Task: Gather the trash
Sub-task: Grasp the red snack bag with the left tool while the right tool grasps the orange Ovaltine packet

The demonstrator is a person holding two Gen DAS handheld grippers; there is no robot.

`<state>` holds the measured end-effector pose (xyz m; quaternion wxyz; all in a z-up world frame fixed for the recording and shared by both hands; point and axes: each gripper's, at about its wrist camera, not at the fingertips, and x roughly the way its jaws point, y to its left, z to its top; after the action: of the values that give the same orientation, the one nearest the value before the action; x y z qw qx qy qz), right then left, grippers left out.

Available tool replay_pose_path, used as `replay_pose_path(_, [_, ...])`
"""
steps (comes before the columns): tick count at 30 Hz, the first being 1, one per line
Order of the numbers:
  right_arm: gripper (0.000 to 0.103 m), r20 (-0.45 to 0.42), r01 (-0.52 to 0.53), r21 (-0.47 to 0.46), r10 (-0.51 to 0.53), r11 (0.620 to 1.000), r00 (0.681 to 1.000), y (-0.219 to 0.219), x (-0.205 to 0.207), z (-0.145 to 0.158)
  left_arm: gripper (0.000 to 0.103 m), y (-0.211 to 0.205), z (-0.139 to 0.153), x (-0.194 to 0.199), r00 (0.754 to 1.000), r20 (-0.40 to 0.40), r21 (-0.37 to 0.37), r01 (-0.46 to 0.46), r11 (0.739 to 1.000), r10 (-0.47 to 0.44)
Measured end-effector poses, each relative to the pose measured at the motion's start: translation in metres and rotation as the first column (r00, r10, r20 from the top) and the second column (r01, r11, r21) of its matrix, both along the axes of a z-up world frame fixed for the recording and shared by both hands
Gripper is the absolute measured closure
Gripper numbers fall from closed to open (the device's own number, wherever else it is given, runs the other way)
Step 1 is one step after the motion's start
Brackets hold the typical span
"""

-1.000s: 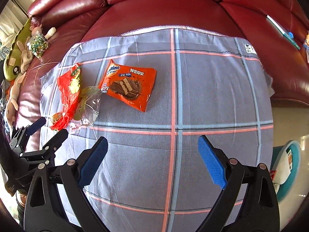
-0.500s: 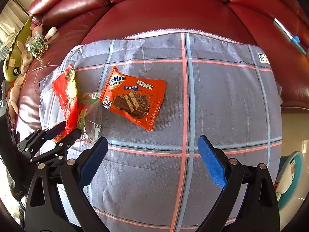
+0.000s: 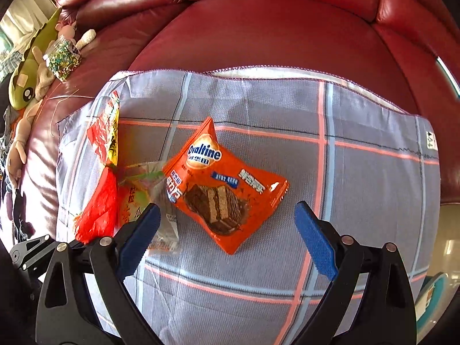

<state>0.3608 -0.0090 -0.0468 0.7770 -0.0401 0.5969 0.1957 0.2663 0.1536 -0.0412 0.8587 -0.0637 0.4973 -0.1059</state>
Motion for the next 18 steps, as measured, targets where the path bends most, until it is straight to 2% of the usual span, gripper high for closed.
replay_pose_path(6, [0.013, -0.038, -0.056, -0.003, 0.056, 0.998, 0.998, 0.015, 0.015, -0.025, 0.098, -0.002, 0.001, 0.002, 1.000, 0.001, -0.014, -0.002, 1.000, 0.002])
replay_pose_path(8, [0.024, -0.011, -0.065, 0.009, 0.065, 0.998, 0.998, 0.013, 0.012, -0.025, 0.098, -0.002, 0.001, 0.003, 1.000, 0.001, -0.016, -0.009, 1.000, 0.009])
replay_pose_path(10, [0.057, 0.009, -0.080, 0.006, 0.080, 0.997, 0.997, 0.009, 0.006, -0.021, 0.098, -0.005, 0.002, 0.005, 1.000, 0.002, -0.020, -0.011, 1.000, 0.011])
replay_pose_path(11, [0.067, 0.016, -0.085, 0.002, 0.085, 0.996, 0.996, 0.006, 0.002, -0.019, 0.098, -0.008, 0.003, 0.005, 1.000, 0.007, -0.018, -0.010, 1.000, 0.010])
replay_pose_path(12, [0.082, 0.020, -0.083, -0.002, 0.083, 0.997, 0.996, 0.001, -0.001, -0.018, 0.098, -0.011, 0.005, 0.003, 1.000, 0.014, -0.014, -0.008, 1.000, 0.008])
replay_pose_path(13, [0.090, 0.015, -0.074, 0.007, 0.074, 0.997, 0.997, -0.005, -0.004, -0.016, 0.098, -0.014, 0.008, 0.003, 1.000, 0.021, -0.010, -0.007, 1.000, 0.007])
replay_pose_path(15, [0.095, 0.024, -0.051, 0.020, 0.051, 0.998, 0.998, -0.018, -0.010, -0.010, 0.098, -0.020, 0.014, 0.000, 0.999, 0.037, -0.011, -0.003, 1.000, 0.003])
replay_pose_path(18, [0.095, 0.043, -0.021, 0.035, 0.019, 0.999, 0.999, -0.041, -0.022, 0.003, 0.098, -0.032, 0.027, -0.006, 0.998, 0.062, -0.029, 0.017, 0.999, -0.015])
